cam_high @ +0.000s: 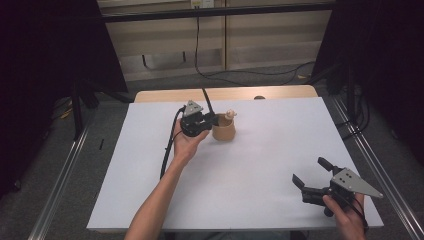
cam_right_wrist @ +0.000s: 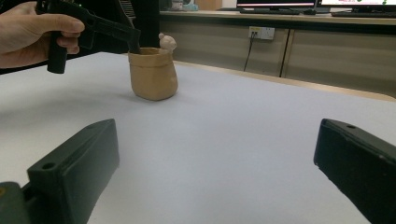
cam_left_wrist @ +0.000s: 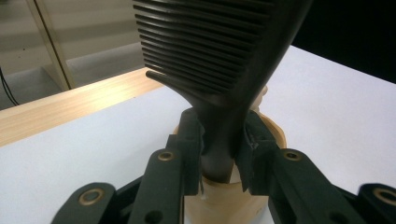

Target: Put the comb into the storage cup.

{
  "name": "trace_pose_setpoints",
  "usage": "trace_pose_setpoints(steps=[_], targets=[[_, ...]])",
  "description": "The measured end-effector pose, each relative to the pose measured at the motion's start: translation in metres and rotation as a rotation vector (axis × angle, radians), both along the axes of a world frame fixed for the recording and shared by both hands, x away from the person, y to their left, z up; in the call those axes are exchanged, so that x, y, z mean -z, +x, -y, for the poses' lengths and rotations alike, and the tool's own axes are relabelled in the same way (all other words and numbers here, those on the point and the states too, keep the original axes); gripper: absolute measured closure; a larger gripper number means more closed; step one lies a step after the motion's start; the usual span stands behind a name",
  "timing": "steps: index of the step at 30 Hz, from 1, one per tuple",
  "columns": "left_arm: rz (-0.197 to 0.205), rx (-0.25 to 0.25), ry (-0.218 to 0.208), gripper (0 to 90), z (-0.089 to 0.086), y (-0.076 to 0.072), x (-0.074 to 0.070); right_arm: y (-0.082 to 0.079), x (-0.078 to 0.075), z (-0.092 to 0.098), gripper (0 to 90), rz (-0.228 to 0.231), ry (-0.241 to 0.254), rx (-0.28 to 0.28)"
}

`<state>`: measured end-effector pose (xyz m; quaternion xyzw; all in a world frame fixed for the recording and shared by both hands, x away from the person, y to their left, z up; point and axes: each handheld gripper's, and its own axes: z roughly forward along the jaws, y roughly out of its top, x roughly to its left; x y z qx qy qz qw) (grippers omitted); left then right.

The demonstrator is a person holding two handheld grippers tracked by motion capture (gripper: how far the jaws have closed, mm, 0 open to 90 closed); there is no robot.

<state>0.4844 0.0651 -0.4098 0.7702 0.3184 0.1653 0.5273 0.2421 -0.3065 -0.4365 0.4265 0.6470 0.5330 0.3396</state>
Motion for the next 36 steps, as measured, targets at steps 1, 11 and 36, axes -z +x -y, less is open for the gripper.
trace_pose_setpoints(steps=[1, 11, 36], targets=[[-0.008, 0.001, -0.008, 73.0, 0.001, 0.0, 0.001, 0.0, 0.0, 0.0, 0.0, -0.002, -0.001, -0.001], [0.004, 0.007, -0.002, 72.8, 0.0, 0.001, 0.007, 0.0, 0.0, -0.001, 0.0, 0.0, -0.002, -0.006], [-0.009, -0.032, -0.016, 46.2, -0.015, 0.001, 0.007, 0.001, 0.001, -0.002, 0.0, -0.003, -0.007, -0.009]])
